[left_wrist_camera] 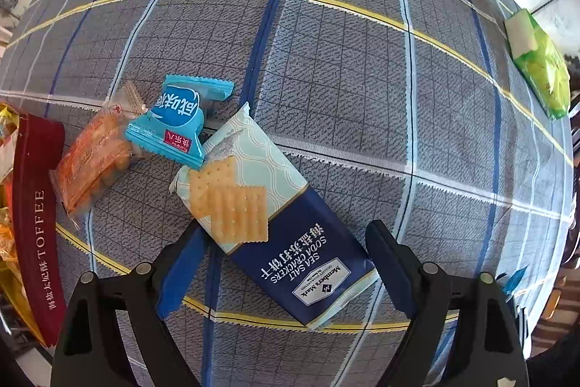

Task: Organize snacks
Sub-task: 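Grasp the blue soda crackers pack with the left gripper while the right holds the snack, then carry the soda crackers into the tin and open the left gripper while the right holds the snack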

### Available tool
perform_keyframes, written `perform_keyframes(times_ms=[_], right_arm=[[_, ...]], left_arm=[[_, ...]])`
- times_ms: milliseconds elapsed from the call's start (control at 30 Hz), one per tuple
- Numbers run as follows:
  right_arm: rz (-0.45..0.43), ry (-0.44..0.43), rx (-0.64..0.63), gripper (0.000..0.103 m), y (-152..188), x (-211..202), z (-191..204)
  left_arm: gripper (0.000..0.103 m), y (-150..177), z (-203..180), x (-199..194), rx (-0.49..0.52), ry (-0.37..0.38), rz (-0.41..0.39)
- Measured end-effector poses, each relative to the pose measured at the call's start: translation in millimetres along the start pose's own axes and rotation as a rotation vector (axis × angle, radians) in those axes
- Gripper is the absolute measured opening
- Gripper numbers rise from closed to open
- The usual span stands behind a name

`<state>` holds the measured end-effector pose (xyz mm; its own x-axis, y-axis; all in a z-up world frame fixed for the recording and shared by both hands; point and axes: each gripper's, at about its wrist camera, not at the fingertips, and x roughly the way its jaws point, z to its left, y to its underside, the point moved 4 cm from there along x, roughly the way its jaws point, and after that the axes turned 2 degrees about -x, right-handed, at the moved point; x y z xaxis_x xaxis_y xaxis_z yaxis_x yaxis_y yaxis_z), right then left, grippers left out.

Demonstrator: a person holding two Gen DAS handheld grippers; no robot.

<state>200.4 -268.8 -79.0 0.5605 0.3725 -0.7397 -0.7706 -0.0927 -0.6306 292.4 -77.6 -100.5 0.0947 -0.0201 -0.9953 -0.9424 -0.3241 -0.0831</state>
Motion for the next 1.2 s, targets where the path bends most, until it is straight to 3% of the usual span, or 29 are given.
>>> perform_keyframes(times_ms=[100,133,167,400,533,600,733,867,1000,1067,1200], right_arm=[[0.009,0.000,0.008,0.024,-0.3,1.8,-1.6],[0.012,0.002,0.008,0.024,-0.3,2.4,-1.7],[0.014,0.003,0.009,0.024,-0.4,2.8,-1.7],[0.031,0.021,0.012,0.025,0.0,6.4,-3.5],[0.033,0.039,0.001,0.024,-0.2,6.7,-1.9],[0.035,0.046,-0.004,0.024,-0.2,6.9,-1.3],[0.035,0.056,-0.009,0.024,-0.1,6.7,-0.7],[0.035,0.070,-0.009,0.024,0.1,6.4,-1.7],[0.037,0.088,-0.019,0.024,0.2,6.9,-0.2],[0.037,0.087,-0.019,0.024,0.1,6.8,-0.5],[0.038,0.091,-0.022,0.024,0.2,7.0,-0.2]], left_arm=[[0.062,8.3,3.8,-6.4,0.042,-0.017,-0.037],[0.050,11.8,7.5,-9.8,0.054,-0.008,-0.049],[0.045,16.0,12.2,-12.8,0.070,0.011,-0.056],[0.045,82.8,66.6,-26.9,0.250,0.114,-0.081],[0.045,123.6,103.2,-35.3,0.281,0.111,-0.122],[0.046,131.6,118.0,-35.3,0.291,0.074,-0.150],[0.078,120.3,128.6,-35.1,0.302,-0.037,-0.201],[0.082,110.7,126.3,-30.4,0.291,0.022,-0.202],[0.078,105.1,127.6,-31.9,0.303,0.046,-0.241],[0.046,107.4,123.3,-35.4,0.329,0.067,-0.294],[0.045,113.1,118.8,-36.8,0.334,0.067,-0.349]])
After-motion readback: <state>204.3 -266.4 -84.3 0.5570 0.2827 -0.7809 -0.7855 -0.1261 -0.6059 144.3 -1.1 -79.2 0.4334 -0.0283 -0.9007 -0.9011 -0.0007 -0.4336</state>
